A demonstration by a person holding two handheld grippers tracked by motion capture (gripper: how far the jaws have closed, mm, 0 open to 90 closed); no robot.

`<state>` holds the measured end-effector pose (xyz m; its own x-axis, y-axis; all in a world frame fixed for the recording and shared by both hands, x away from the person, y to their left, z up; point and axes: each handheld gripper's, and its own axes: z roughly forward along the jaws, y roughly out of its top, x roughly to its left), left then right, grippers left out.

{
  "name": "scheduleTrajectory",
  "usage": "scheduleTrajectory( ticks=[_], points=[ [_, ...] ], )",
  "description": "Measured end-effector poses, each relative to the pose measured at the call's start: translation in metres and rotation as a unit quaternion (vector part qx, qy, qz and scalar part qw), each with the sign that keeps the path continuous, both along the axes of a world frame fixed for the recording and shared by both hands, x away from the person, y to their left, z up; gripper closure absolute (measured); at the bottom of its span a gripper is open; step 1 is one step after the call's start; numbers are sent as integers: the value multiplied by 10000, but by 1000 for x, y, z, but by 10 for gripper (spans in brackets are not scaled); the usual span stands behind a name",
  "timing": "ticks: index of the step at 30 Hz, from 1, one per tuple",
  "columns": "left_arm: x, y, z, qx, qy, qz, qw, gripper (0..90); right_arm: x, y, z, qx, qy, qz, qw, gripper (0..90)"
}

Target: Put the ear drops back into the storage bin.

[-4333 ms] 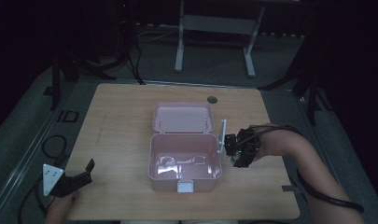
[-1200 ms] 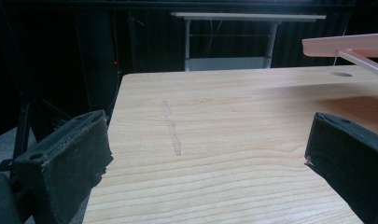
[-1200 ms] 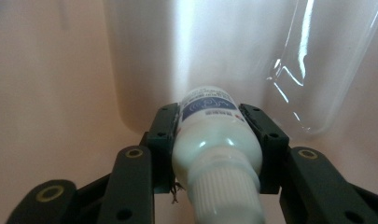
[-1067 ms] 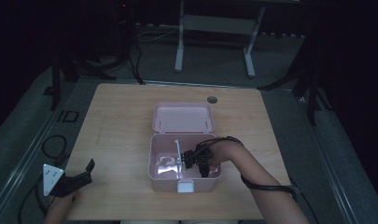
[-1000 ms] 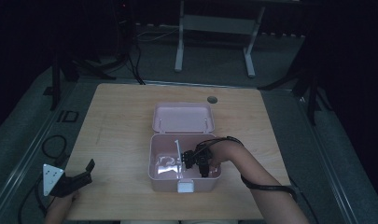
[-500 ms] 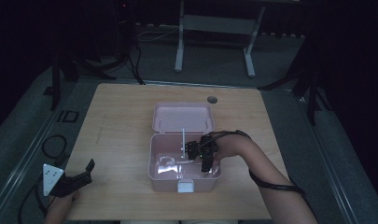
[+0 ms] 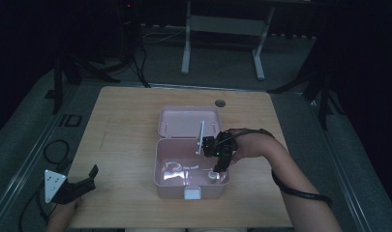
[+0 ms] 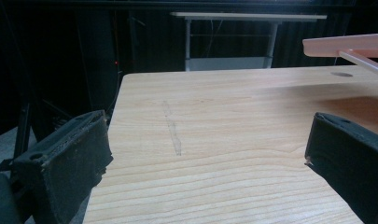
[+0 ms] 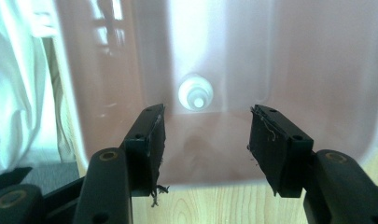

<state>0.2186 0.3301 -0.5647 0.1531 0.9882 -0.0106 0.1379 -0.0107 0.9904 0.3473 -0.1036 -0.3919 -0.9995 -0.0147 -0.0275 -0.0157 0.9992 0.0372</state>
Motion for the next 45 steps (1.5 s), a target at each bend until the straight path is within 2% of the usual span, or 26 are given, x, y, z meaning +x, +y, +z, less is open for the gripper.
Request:
scheduleTrajectory(
  ticks=[6, 13, 14, 17, 23, 28, 34, 35, 39, 40, 43, 45],
  points=[
    [0, 0, 0, 5, 0, 2, 10000, 4, -1, -15, 18, 221, -141, -68, 9996, 450],
    [0, 0, 0, 6, -5, -6, 10000, 4, 1, -27, 22, 284, -171, -143, 9993, 428],
    [0, 0, 0, -1, 8, -12, 10000, 4, 2, -37, 21, 288, -146, -250, 9992, 415],
    [0, 0, 0, -9, 8, -7, 10000, 4, 3, -42, 19, 230, -140, -338, 9991, 397],
    [0, 0, 0, 1, -2, -4, 10000, 4, 7, -66, 2, 104, -42, -627, 9980, 376],
    [0, 0, 0, 2, 5, 1, 10000, 4, 10, -82, -26, 0, 155, -884, 9960, 339],
    [0, 0, 0, 10, 9, 0, 10000, 4, 14, -101, -53, 204, 163, -1244, 9919, 266],
    [0, 0, 0, 10, 9, 0, 10000, 4, 14, -101, -53, 204, 163, -1244, 9919, 266],
    [0, 0, 0, 11, 2, -1, 10000, 4, 17, -111, -72, 323, 145, -1480, 9884, 156],
    [0, 0, 0, 9, 3, 0, 10000, 4, 17, -114, -76, 361, 83, -1500, 9880, 137],
    [0, 0, 0, 10, 3, -2, 10000, 4, 17, -121, -84, 484, 40, -1634, 9854, 136],
    [0, 0, 0, 10, 4, -2, 10000, 4, 17, -126, -88, 612, 84, -1773, 9822, 137]
  ],
)
